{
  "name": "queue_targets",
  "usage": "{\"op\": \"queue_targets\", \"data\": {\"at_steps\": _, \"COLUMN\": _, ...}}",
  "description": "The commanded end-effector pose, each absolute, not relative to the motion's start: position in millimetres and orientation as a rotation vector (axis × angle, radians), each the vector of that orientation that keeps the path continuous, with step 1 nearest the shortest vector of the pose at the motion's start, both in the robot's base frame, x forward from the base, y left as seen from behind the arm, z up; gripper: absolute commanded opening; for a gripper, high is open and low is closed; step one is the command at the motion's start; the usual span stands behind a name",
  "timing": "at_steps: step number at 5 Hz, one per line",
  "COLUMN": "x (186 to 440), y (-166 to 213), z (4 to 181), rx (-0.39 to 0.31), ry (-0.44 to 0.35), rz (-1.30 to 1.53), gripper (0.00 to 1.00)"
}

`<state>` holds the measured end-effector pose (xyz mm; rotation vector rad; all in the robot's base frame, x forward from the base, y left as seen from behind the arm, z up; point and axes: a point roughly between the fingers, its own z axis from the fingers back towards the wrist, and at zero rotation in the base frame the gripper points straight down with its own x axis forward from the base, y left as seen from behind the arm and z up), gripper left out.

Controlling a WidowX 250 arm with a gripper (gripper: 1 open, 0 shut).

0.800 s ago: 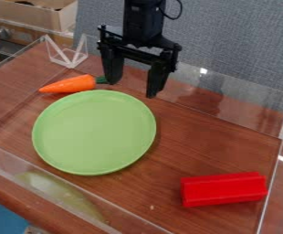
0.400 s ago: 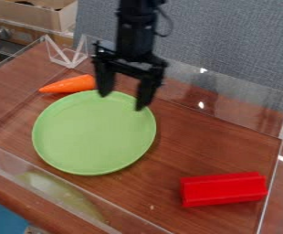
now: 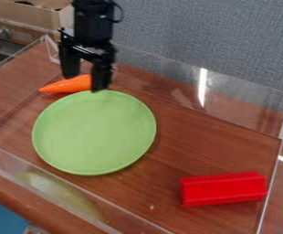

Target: Put the carrot on the right side

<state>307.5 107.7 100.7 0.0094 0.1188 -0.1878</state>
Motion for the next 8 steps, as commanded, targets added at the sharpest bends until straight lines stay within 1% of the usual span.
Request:
{"op": "queue_targets", "data": {"at_steps": 1, "x": 331.6, "y": 132.7, "z": 109.3, "rx": 0.053, "ry": 0.060, "rz": -0.274, "gripper": 1.00}}
{"op": "queue_targets", "data": {"at_steps": 2, "x": 345.3, "y": 140.5, "z": 96.0, "rx": 0.049, "ry": 0.067, "rz": -0.310, "gripper": 1.00}}
{"op": "queue_targets", "data": {"at_steps": 4, "x": 363.1, "y": 132.7, "z": 75.6, "rx": 0.020, "ry": 0.084, "rz": -0.301, "gripper": 1.00}}
{"op": "queue_targets", "data": {"at_steps": 5, "x": 368.8, "y": 140.1, "z": 64.8, "rx": 0.012, "ry": 0.091, "rz": -0.305, "gripper": 1.00}}
{"op": "queue_targets", "data": {"at_steps": 6, "x": 372.8, "y": 146.9, "z": 55.9, "rx": 0.002, "ry": 0.098, "rz": -0.305, "gripper": 0.00}}
{"op": "queue_targets", "data": {"at_steps": 7, "x": 375.4, "y": 152.3, "z": 46.8, "rx": -0.014, "ry": 0.103, "rz": -0.300, "gripper": 0.00}}
{"op": "queue_targets", "data": {"at_steps": 8, "x": 375.3, "y": 152.5, "z": 55.5, "rx": -0.016, "ry": 0.105, "rz": -0.334, "gripper": 0.00}}
